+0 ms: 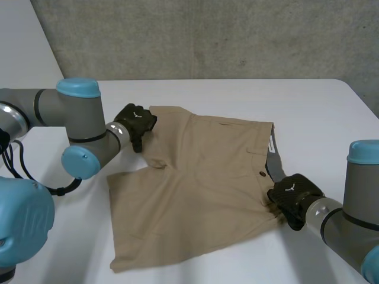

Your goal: Fold the shorts.

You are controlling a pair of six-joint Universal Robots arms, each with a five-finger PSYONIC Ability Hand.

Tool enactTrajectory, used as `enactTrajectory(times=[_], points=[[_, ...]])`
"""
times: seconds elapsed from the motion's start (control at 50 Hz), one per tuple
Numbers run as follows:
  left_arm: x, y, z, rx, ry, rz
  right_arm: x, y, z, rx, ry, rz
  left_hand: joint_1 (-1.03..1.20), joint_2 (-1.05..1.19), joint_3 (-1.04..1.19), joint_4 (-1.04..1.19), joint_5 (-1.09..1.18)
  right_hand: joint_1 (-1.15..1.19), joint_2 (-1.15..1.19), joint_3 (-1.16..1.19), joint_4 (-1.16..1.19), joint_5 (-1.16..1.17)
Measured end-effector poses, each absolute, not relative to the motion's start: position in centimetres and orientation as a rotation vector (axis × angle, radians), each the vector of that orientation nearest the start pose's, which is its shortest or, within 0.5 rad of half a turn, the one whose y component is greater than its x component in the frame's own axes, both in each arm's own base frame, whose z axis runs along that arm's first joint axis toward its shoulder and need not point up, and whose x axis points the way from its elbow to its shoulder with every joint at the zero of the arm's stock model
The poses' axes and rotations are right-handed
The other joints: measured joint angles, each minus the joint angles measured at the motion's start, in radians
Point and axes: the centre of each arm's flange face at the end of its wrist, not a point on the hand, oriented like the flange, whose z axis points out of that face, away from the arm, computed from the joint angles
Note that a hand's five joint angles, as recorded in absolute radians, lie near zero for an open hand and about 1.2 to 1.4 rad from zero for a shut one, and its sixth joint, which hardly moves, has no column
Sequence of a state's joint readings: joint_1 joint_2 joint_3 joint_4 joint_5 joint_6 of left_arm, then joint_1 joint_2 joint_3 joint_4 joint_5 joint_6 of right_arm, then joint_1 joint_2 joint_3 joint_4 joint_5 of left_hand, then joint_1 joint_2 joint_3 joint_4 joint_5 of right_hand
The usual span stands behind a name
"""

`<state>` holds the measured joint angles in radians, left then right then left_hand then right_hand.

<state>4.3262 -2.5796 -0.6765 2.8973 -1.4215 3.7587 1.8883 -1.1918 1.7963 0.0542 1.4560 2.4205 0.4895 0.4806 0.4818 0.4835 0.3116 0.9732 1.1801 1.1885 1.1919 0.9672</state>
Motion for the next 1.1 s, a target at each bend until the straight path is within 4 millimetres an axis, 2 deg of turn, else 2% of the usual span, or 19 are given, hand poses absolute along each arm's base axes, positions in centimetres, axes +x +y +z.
enactTrajectory(times=[0.02, 0.06, 0.08, 0.14, 0.18, 0.2, 0.22, 0.28, 0.4, 0.62, 0.7, 0.74, 0.78, 0.82, 0.84, 0.86, 1.02, 1.1], points=[[-31.1, -38.6, 14.4, 1.352, 2.197, -1.784, 22.4, -22.7, 13.4, -1.502, 2.465, -1.421, 0.122, 0.110, 0.108, 0.109, 0.105, 0.000, 0.000, 0.000, 0.000, 0.000], [-30.9, -38.9, 14.1, 1.354, 2.217, -1.775, 22.3, -22.8, 13.4, -1.501, 2.465, -1.424, 0.176, 0.168, 0.164, 0.162, 0.156, 0.000, 0.000, 0.000, 0.000, 0.000], [-30.9, -38.9, 13.9, 1.359, 2.231, -1.769, 22.3, -22.8, 13.3, -1.500, 2.465, -1.425, 0.294, 0.290, 0.276, 0.276, 0.268, 0.000, 0.000, 0.000, 0.000, 0.000], [-30.8, -38.9, 13.7, 1.368, 2.250, -1.760, 22.3, -22.9, 13.3, -1.500, 2.466, -1.428, 0.305, 0.300, 0.297, 0.297, 0.288, 0.000, 0.000, 0.000, 0.000, 0.000], [-30.8, -38.9, 13.5, 1.375, 2.268, -1.747, 22.3, -23.0, 13.3, -1.500, 2.466, -1.431, 0.549, 0.559, 0.544, 0.545, 0.533, 0.000, 0.000, 0.000, 0.000, 0.000], [-30.7, -38.8, 13.4, 1.375, 2.275, -1.742, 22.3, -23.0, 13.3, -1.500, 2.466, -1.431, 0.549, 0.559, 0.544, 0.545, 0.533, 0.000, 0.000, 0.000, 0.000, 0.000], [-30.7, -38.8, 13.4, 1.374, 2.277, -1.739, 22.3, -23.0, 13.3, -1.500, 2.466, -1.432, 0.648, 0.653, 0.647, 0.650, 0.638, 0.000, 0.000, 0.000, 0.000, 0.000], [-30.3, -38.8, 13.2, 1.361, 2.289, -1.716, 22.3, -23.1, 13.3, -1.501, 2.467, -1.432, 0.656, 0.714, 0.705, 0.708, 0.668, 0.000, 0.000, 0.000, 0.000, 0.000], [-29.4, -38.5, 12.7, 1.304, 2.307, -1.635, 22.3, -23.1, 13.2, -1.503, 2.466, -1.431, 0.656, 0.715, 0.706, 0.709, 0.668, 0.000, 0.000, 0.000, 0.000, 0.000], [-27.9, -37.3, 13.0, 1.209, 2.313, -1.513, 22.3, -23.1, 13.2, -1.503, 2.464, -1.437, 0.656, 0.716, 0.707, 0.709, 0.668, 0.000, 0.000, 0.000, 0.000, 0.000], [-27.7, -36.9, 13.5, 1.195, 2.306, -1.509, 22.3, -23.1, 13.2, -1.504, 2.464, -1.436, 0.631, 0.628, 0.626, 0.623, 0.641, 0.000, 0.000, 0.000, 0.000, 0.000], [-27.5, -36.8, 13.9, 1.181, 2.298, -1.511, 22.3, -23.1, 13.1, -1.505, 2.465, -1.434, 0.491, 0.499, 0.500, 0.504, 0.518, 0.000, 0.000, 0.000, 0.000, 0.000], [-27.4, -36.7, 14.2, 1.170, 2.290, -1.519, 22.3, -23.0, 13.1, -1.505, 2.465, -1.433, 0.331, 0.366, 0.369, 0.363, 0.367, 0.000, 0.000, 0.000, 0.000, 0.000], [-27.4, -36.7, 14.4, 1.166, 2.287, -1.524, 22.3, -23.0, 13.1, -1.505, 2.465, -1.433, 0.303, 0.332, 0.340, 0.333, 0.336, 0.000, 0.000, 0.000, 0.000, 0.000], [-27.5, -36.7, 14.9, 1.154, 2.274, -1.548, 22.3, -23.0, 13.1, -1.505, 2.465, -1.434, 0.171, 0.188, 0.192, 0.188, 0.188, 0.000, 0.000, 0.000, 0.000, 0.000], [-27.5, -36.7, 15.2, 1.150, 2.269, -1.558, 22.3, -23.0, 13.1, -1.504, 2.466, -1.434, 0.149, 0.165, 0.173, 0.164, 0.162, 0.000, 0.000, 0.000, 0.000, 0.000], [-28.1, -37.2, 17.9, 1.108, 2.180, -1.720, 22.3, -23.0, 13.2, -1.505, 2.465, -1.434, 0.115, 0.122, 0.127, 0.118, 0.109, 0.000, 0.000, 0.000, 0.000, 0.000], [-28.4, -37.4, 18.2, 1.121, 2.158, -1.766, 22.4, -22.9, 13.1, -1.509, 2.461, -1.432, 0.115, 0.121, 0.127, 0.118, 0.109, 0.000, 0.000, 0.000, 0.000, 0.000]])
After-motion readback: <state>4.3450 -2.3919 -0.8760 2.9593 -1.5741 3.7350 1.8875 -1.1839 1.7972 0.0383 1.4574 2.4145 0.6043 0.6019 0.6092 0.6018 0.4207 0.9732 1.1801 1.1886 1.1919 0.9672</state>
